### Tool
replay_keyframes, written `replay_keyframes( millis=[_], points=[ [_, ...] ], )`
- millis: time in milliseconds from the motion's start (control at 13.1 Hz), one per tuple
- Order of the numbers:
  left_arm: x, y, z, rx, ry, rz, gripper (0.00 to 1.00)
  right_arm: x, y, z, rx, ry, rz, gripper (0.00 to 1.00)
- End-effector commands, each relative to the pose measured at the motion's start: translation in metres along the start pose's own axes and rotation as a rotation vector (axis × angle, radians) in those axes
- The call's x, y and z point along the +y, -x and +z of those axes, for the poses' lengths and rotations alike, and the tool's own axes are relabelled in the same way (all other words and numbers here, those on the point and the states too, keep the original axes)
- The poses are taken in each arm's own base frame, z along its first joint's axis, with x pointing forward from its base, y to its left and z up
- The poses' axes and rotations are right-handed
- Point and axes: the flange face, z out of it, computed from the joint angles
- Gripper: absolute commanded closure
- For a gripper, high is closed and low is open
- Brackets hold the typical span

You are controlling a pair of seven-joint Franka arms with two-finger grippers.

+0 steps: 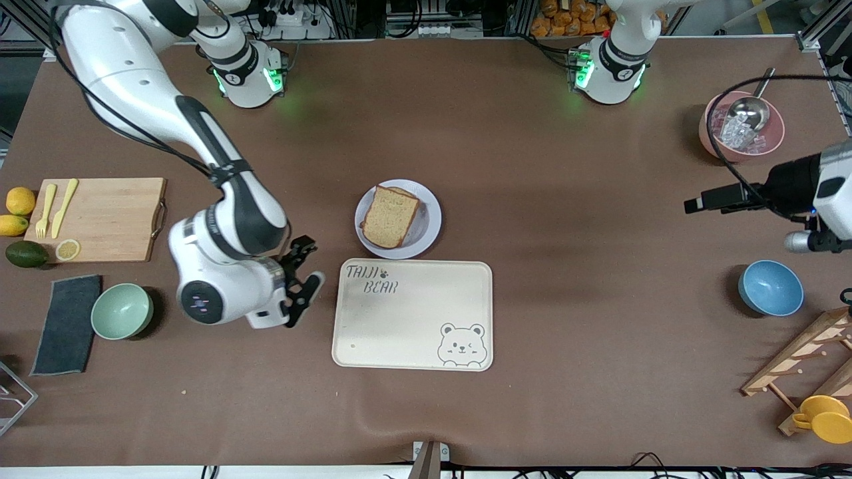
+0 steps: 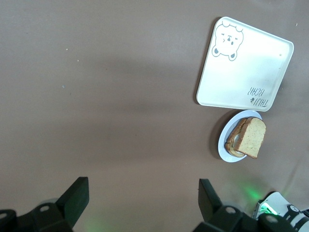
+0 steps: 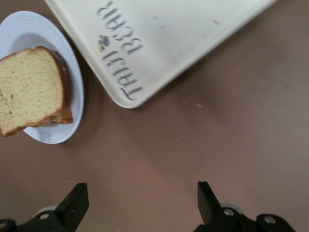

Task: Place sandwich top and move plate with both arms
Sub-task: 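Withdraw the right gripper while the left gripper reaches toward the plate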

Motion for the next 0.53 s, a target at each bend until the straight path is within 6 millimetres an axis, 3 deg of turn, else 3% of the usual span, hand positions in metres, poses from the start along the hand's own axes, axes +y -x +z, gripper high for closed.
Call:
replay_keyframes(
  millis=[0,76,153,305,458],
  points=[
    [0.001,-0.016,0.039,-0.029,0.077,0.012,0.0,0.013,0.065,-0.022,0.067,0.091,0.123,0.0],
    [0.0,-0.016,0.063,-0.056,0.165,-0.021,0.0,0.02,0.097,-0.036,0.104,0.129,0.199,0.0],
    [-0.007,-0.013,0.091,-0.092,0.256,-0.061,0.0,0.016,0.117,-0.054,0.126,0.158,0.271,0.0],
    [0.0,-0.006,0.14,-0.12,0.33,0.008,0.0,0.017,0.148,-0.097,0.18,0.194,0.438,0.0],
    [0.009,0.0,0.177,-0.12,0.388,-0.001,0.0,0.015,0.178,-0.133,0.226,0.219,0.589,0.0]
  ],
)
